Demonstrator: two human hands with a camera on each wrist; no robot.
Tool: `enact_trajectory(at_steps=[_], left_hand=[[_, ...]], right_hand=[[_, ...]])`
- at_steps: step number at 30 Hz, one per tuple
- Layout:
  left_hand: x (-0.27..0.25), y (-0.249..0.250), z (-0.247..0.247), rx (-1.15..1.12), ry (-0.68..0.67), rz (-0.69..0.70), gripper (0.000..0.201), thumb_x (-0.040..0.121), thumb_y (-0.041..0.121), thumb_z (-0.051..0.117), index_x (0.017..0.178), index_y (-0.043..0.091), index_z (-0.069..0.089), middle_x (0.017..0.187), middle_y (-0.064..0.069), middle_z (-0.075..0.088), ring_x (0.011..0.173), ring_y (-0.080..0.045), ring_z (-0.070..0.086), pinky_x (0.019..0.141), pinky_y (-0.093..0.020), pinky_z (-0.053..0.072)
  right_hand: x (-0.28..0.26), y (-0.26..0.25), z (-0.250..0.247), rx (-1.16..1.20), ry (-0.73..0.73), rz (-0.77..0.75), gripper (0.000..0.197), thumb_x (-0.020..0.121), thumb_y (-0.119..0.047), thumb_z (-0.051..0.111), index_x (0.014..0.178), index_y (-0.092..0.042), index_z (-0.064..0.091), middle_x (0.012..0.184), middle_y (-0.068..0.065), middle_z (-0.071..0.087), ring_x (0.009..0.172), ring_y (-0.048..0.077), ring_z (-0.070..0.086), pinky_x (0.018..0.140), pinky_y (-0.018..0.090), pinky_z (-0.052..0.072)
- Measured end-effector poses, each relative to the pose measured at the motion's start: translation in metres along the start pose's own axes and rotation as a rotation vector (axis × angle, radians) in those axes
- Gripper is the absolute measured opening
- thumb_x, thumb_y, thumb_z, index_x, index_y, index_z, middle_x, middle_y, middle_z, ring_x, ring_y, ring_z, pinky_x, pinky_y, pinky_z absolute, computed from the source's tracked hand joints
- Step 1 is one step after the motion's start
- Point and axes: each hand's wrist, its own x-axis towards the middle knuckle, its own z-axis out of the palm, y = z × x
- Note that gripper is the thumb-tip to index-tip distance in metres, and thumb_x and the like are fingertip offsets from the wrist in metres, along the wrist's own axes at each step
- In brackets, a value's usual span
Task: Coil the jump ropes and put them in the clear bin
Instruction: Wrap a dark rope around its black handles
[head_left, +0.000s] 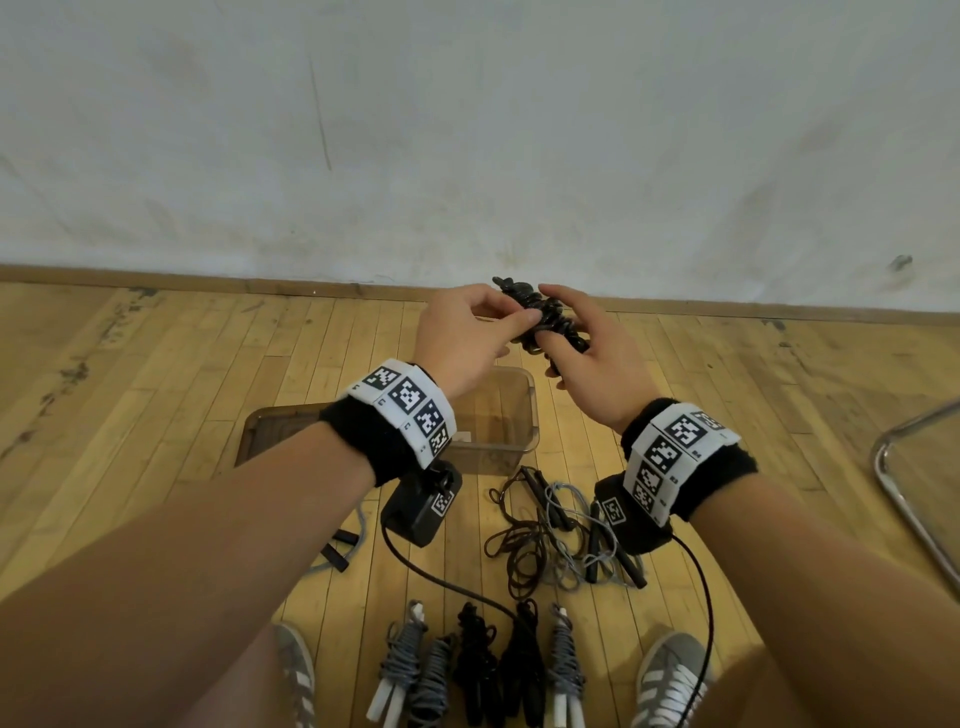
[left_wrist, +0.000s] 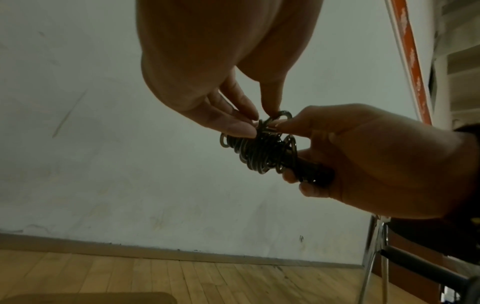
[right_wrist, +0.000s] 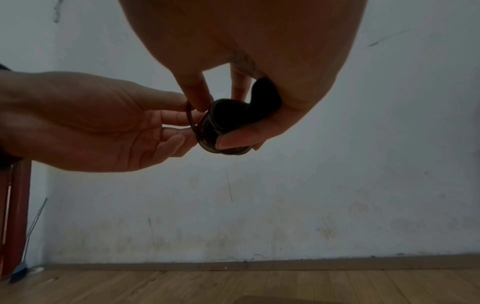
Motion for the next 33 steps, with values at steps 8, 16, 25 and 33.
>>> enact_trajectory(at_steps=[8,16,25,33], left_hand=[[0.002,-0.001,0.002,0.118,0.037,0.05,0.002,0.086,0.021,0.079,0.085,0.02,0.077,0.078,0.006,0.075,0.072,-0.011,0.073,0.072,-0.034,0.064],[-0.001,0.002,0.007,0.136,0.083,0.086,0.008,0.084,0.025,0.08,0.079,0.027,0.074,0.075,0.012,0.073,0.069,0.002,0.068,0.064,-0.013,0.053],[-0.001,0.0,0.016,0.062,0.047,-0.028,0.011,0.084,0.023,0.08,0.075,0.021,0.073,0.079,0.002,0.075,0.081,-0.013,0.073,0.077,-0.032,0.062],[0.0,0.0,0.008,-0.063,-0.167,-0.083,0.016,0.086,0.023,0.081,0.095,0.012,0.072,0.103,-0.006,0.074,0.102,-0.023,0.072,0.084,-0.038,0.063]], right_hand=[[0.002,-0.001,-0.001,-0.011,0.016,0.007,0.04,0.098,-0.035,0.059,0.138,-0.04,0.056,0.102,-0.022,0.065,0.086,0.011,0.068,0.083,0.045,0.06],[0.005,0.0,-0.009,-0.006,0.036,0.004,0.026,0.099,-0.038,0.06,0.124,-0.042,0.059,0.098,-0.01,0.071,0.074,0.016,0.071,0.073,0.046,0.062],[0.008,0.006,-0.007,-0.054,0.038,0.039,0.036,0.087,-0.056,0.06,0.12,-0.044,0.059,0.109,-0.008,0.069,0.095,0.013,0.07,0.077,0.048,0.062],[0.008,0.011,-0.01,-0.058,0.085,0.053,0.029,0.093,-0.05,0.064,0.119,-0.038,0.057,0.108,-0.007,0.069,0.097,0.006,0.065,0.078,0.047,0.062]])
